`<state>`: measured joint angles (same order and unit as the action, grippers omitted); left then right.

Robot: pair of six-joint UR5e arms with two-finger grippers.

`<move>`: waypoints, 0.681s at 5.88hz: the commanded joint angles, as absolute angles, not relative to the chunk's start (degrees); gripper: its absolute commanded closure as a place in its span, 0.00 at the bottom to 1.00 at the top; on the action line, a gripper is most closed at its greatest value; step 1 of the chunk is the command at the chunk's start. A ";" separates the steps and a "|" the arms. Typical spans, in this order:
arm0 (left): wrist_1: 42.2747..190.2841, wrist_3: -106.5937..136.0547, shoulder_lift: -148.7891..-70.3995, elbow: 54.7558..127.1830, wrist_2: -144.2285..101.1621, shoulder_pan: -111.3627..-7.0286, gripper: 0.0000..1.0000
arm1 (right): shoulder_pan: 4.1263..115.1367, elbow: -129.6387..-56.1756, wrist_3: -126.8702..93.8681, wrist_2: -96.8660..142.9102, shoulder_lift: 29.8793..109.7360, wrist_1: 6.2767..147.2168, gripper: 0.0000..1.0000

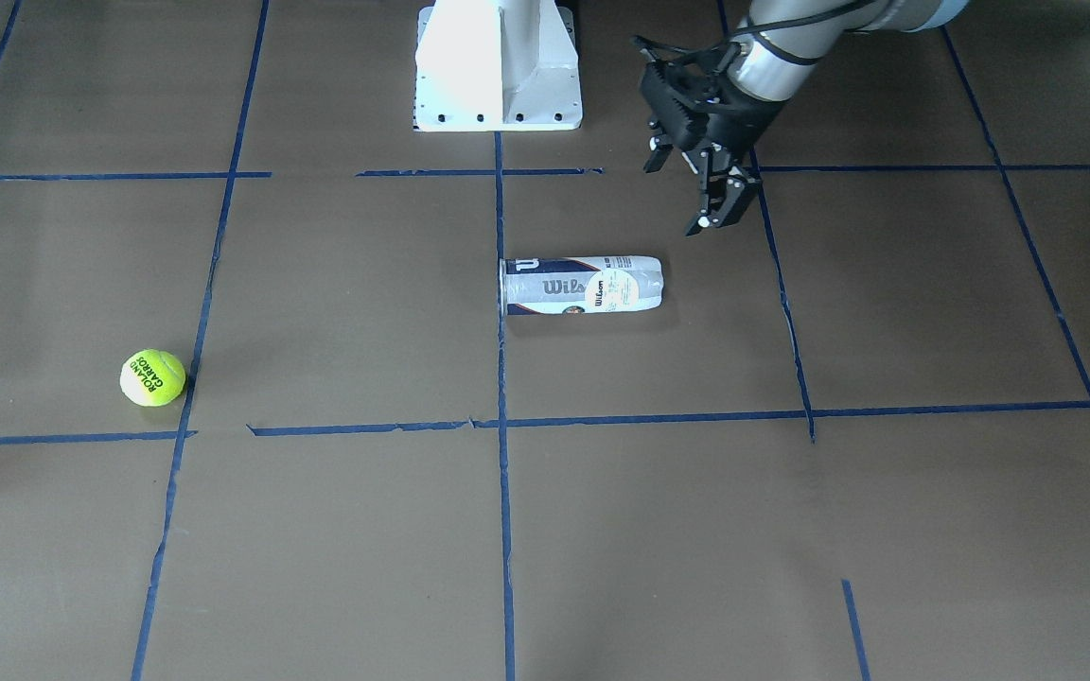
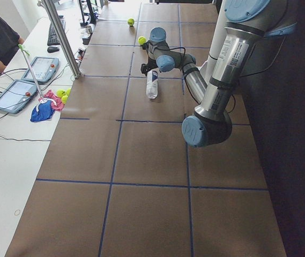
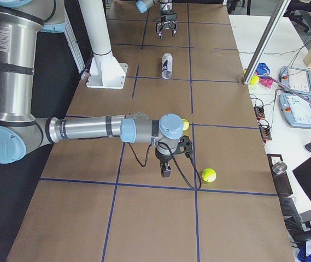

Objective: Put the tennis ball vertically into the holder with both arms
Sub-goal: 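Reach the left gripper to the lying Wilson can and grasp it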

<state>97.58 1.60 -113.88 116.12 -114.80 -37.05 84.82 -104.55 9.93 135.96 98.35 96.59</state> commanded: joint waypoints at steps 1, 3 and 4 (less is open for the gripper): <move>92.85 -4.95 -119.59 111.90 -110.40 -33.85 0.00 | 84.81 -104.50 9.93 136.14 97.74 96.59 0.00; 87.55 -8.08 -127.23 105.77 -102.25 -28.94 0.00 | 84.73 -104.59 9.84 137.19 97.65 96.59 0.00; 86.06 -9.30 -129.70 102.86 -100.65 -27.79 0.00 | 84.73 -104.59 9.84 137.28 97.65 96.59 0.00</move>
<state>87.64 -8.17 -126.93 105.87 -102.83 -29.24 84.74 -104.56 9.87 137.02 97.67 96.59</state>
